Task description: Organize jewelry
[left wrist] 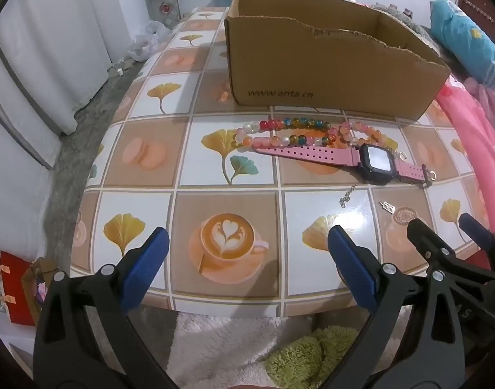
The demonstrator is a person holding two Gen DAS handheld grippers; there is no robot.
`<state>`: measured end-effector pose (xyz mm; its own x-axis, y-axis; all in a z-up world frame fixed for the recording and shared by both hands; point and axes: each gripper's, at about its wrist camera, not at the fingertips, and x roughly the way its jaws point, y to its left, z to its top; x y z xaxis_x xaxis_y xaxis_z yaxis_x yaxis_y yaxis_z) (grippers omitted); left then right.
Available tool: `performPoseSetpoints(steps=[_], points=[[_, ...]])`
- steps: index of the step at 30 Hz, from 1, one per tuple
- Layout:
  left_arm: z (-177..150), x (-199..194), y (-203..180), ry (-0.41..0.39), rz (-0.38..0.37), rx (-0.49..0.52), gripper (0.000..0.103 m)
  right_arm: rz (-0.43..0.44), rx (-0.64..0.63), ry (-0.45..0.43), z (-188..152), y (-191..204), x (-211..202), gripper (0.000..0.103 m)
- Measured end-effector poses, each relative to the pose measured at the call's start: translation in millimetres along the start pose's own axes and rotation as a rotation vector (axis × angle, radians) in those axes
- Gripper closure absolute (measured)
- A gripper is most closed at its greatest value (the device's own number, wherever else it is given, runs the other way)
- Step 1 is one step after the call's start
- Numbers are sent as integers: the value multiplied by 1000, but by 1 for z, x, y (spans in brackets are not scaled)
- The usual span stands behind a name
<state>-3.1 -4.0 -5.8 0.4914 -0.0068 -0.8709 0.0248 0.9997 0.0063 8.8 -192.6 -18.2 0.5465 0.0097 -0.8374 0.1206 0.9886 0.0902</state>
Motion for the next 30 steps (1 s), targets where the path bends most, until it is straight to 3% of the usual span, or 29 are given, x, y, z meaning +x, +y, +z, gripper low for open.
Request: performPoseSetpoints(steps=[30], points=[[-2, 4, 2, 8, 1, -2, 8, -5, -7, -8, 1, 1, -4, 5]])
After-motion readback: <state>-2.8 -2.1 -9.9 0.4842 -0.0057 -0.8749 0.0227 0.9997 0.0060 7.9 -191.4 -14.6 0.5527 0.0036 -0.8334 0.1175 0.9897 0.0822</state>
